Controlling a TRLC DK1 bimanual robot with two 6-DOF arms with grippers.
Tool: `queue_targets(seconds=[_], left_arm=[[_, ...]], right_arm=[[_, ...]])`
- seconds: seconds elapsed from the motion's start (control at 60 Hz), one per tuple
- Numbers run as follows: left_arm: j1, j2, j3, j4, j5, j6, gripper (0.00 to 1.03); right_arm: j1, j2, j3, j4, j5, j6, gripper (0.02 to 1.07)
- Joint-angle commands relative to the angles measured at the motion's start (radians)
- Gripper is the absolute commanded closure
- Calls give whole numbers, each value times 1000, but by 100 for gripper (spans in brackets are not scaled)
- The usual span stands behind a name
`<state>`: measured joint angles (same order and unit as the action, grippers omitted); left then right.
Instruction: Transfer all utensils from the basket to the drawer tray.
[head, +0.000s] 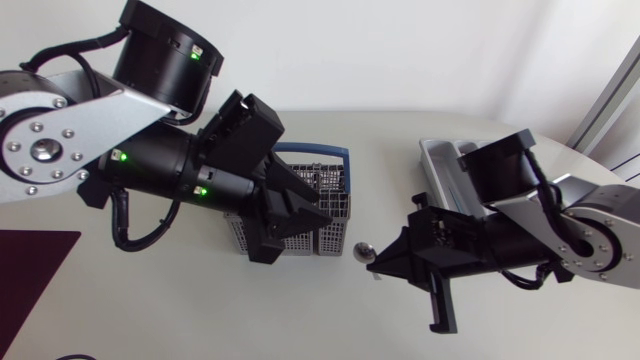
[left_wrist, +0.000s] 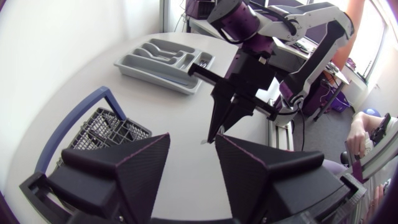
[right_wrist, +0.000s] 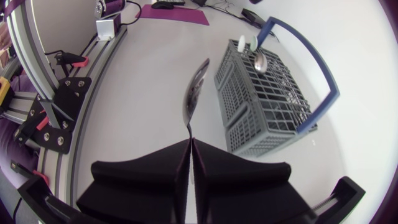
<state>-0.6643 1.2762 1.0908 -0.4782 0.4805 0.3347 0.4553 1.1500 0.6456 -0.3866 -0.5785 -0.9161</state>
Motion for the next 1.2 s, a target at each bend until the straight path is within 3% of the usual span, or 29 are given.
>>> queue_targets(seconds=[0.0,0.083,0.317,0.617,0.85,1.183], left_arm=[[-6,9,-8,23,-60,-42,44],[-4,6,-19,36,-103,-51,44],[-24,0,-60,101,-329,-71,44],[-26,-23,-104,170,-500,-76,43],[-27,-31,-135,228,-557,-86,43],[-24,-26,-144,242,-579,-97,43]], right_arm=[[-75,-35,-23,-35,3,-67,101],[-153,-61,-29,-77,3,-127,101],[-432,-104,-26,-170,3,-339,101],[-808,-75,-31,-156,11,-636,101],[-1046,83,-52,32,40,-810,101],[-1147,330,-72,347,147,-903,101]])
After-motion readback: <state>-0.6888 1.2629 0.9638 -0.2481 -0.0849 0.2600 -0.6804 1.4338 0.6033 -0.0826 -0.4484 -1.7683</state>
